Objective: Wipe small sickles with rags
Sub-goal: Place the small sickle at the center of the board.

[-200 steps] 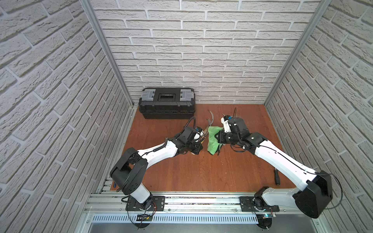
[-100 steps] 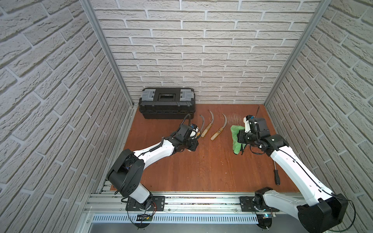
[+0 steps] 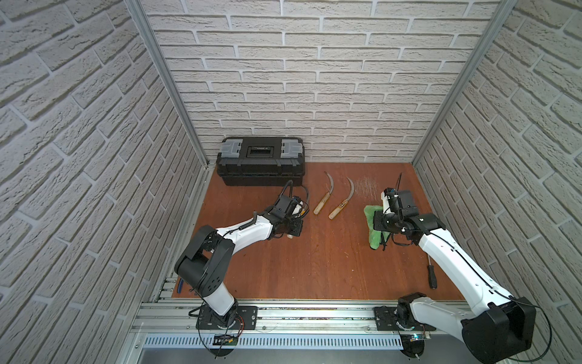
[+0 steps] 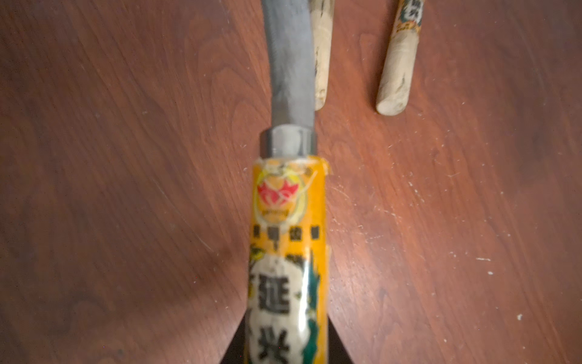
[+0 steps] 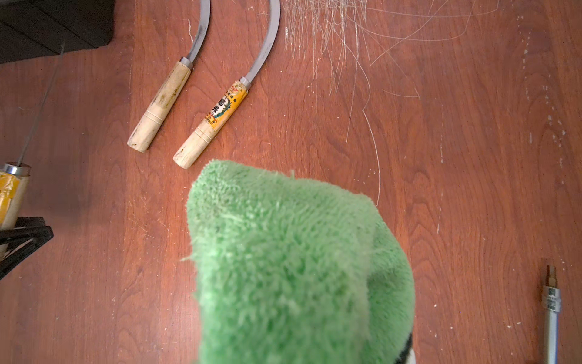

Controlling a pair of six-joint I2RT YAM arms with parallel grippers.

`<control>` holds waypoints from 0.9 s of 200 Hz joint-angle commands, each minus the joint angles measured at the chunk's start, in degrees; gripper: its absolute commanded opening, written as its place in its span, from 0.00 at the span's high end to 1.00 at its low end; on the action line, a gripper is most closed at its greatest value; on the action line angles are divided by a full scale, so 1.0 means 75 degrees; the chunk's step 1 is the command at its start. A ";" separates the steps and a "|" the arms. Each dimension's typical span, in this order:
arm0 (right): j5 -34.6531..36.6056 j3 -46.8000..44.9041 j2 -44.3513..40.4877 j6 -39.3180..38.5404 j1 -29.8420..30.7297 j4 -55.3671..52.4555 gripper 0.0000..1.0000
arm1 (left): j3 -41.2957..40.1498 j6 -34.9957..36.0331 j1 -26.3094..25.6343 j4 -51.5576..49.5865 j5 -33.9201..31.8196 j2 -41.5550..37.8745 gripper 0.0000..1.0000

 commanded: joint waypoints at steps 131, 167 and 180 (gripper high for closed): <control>-0.0227 -0.0483 0.0776 -0.0061 -0.0073 0.0946 0.96 | 0.1084 0.0568 0.0180 -0.0253 0.0344 0.1587 0.72; -0.0357 -0.0567 0.1065 0.0009 -0.0073 0.1185 0.96 | 0.1258 0.0624 0.0183 -0.0401 0.0405 0.1757 0.68; -0.0422 -0.0566 0.1118 0.0049 -0.0070 0.1254 0.96 | 0.1275 0.0626 0.0182 -0.0399 0.0431 0.1780 0.66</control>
